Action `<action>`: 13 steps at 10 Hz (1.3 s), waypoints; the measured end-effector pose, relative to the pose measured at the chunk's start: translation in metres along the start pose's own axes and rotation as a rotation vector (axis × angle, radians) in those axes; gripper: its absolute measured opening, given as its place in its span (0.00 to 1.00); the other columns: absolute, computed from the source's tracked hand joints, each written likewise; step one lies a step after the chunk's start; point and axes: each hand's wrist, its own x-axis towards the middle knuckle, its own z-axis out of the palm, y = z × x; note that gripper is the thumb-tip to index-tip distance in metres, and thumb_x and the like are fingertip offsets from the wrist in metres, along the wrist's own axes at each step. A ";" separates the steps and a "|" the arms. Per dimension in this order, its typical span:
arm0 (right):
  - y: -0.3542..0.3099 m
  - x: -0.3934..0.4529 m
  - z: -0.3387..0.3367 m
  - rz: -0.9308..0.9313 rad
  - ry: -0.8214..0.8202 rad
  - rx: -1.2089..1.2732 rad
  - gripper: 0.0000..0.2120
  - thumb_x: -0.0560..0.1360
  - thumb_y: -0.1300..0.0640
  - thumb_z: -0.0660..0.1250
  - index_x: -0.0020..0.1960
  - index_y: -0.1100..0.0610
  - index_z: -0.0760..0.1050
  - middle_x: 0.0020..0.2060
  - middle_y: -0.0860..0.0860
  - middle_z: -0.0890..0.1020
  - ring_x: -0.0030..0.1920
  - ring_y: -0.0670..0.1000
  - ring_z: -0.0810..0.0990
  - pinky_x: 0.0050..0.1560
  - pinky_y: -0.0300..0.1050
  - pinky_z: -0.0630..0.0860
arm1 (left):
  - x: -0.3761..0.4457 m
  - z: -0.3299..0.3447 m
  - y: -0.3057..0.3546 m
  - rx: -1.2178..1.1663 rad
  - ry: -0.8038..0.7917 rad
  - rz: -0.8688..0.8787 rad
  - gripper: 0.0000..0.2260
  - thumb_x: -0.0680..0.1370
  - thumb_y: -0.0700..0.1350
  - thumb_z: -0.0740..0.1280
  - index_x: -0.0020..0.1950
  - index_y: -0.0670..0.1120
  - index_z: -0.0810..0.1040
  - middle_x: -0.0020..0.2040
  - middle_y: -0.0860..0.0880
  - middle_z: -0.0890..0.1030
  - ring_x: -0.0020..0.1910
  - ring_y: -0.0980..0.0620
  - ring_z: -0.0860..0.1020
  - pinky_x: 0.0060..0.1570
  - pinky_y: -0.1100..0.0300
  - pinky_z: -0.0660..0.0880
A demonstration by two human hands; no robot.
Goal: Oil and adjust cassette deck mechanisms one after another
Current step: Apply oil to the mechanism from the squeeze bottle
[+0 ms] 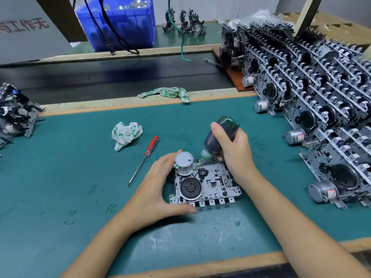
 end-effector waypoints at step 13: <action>-0.011 -0.022 0.015 0.043 0.051 0.263 0.11 0.69 0.51 0.66 0.36 0.59 0.73 0.26 0.51 0.74 0.25 0.47 0.70 0.21 0.34 0.63 | 0.048 0.038 0.004 -1.895 0.099 -0.360 0.12 0.63 0.31 0.66 0.40 0.21 0.74 0.33 0.65 0.81 0.38 0.74 0.78 0.54 0.72 0.73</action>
